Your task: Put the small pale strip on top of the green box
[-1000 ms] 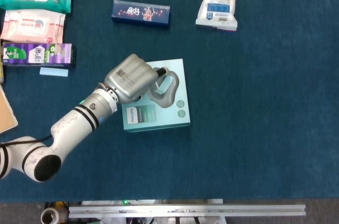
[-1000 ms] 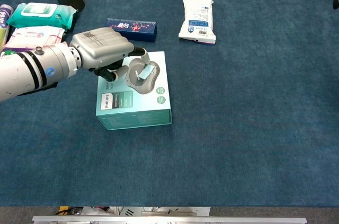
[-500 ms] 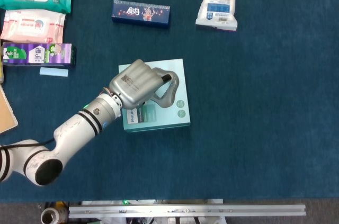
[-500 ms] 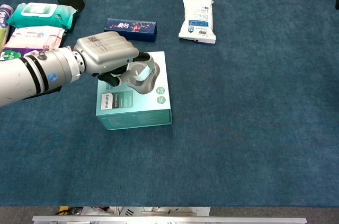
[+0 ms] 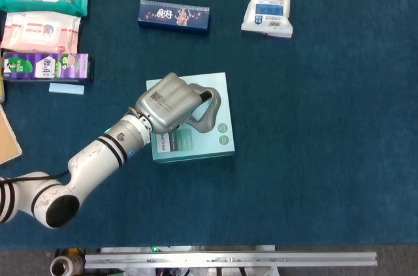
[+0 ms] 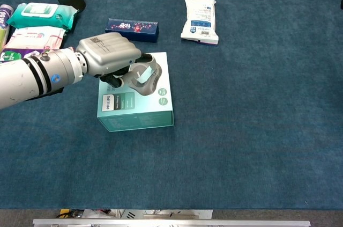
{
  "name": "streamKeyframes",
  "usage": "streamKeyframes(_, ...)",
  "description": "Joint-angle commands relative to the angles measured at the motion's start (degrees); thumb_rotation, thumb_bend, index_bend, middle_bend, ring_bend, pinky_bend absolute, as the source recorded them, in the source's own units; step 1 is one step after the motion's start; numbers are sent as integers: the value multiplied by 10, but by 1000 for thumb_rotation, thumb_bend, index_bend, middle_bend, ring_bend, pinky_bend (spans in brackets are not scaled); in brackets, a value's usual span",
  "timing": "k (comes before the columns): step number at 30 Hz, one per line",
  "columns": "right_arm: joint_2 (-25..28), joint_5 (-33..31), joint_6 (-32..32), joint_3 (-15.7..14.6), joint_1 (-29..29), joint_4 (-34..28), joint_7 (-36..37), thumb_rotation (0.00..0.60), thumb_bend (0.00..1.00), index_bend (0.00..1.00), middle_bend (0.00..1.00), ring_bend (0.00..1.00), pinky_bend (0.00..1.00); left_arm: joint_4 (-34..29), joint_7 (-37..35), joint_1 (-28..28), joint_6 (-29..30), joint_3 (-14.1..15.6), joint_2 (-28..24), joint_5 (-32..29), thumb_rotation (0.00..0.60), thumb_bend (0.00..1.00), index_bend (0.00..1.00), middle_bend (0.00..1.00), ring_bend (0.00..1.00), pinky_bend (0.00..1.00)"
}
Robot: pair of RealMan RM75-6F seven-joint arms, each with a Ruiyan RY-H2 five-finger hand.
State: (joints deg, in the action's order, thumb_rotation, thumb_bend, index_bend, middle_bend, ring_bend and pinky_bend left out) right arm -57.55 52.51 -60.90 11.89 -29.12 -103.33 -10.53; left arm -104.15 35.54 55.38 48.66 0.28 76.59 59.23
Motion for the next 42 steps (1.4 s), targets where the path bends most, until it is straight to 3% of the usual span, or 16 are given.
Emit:
streamKeyframes(1,1,0,0,1,0,-1,0,600,585,304,574,595,732,-2,2,0,1,1,1,0,600,806,210,1000,1000,966)
streamKeyframes(11,3,1,-3,2,3,-1,2,600,585,304,574,595,732,-12,-1,-3,14,-1,-7,1,600,805,208,1000,1000,966)
streamKeyframes(22,26,10,-24,12,23,-11,34,600,585,305,574,595,732,-35,-72,-61,98,-16,-67,58,600,791,183,969,987,925)
streamKeyframes(25,38,19,-36,8,40,-12,51,600,567,305,568,590,732,-35,-99,-98,143,-10,-89,83,600,722,135,868,879,859)
streamKeyframes(27,43,27,-46,3,53,-9,58,600,518,305,559,573,724,-30,-118,-123,172,-5,-102,95,600,640,108,754,754,816)
streamKeyframes(30,46,46,-75,-6,79,0,73,600,368,300,534,534,691,-12,-159,-174,229,1,-119,106,600,494,95,557,570,702)
streamKeyframes(33,46,66,-104,-14,104,8,90,600,273,295,507,495,654,12,-203,-222,277,4,-127,109,600,439,95,435,425,583)
streamKeyframes(36,39,92,-134,-27,130,22,101,600,235,290,479,459,609,40,-245,-268,318,7,-130,110,600,434,96,373,352,514)
streamKeyframes(42,1,156,-194,-59,176,69,111,600,235,290,474,449,576,86,-289,-347,374,18,-120,102,600,432,106,347,329,431)
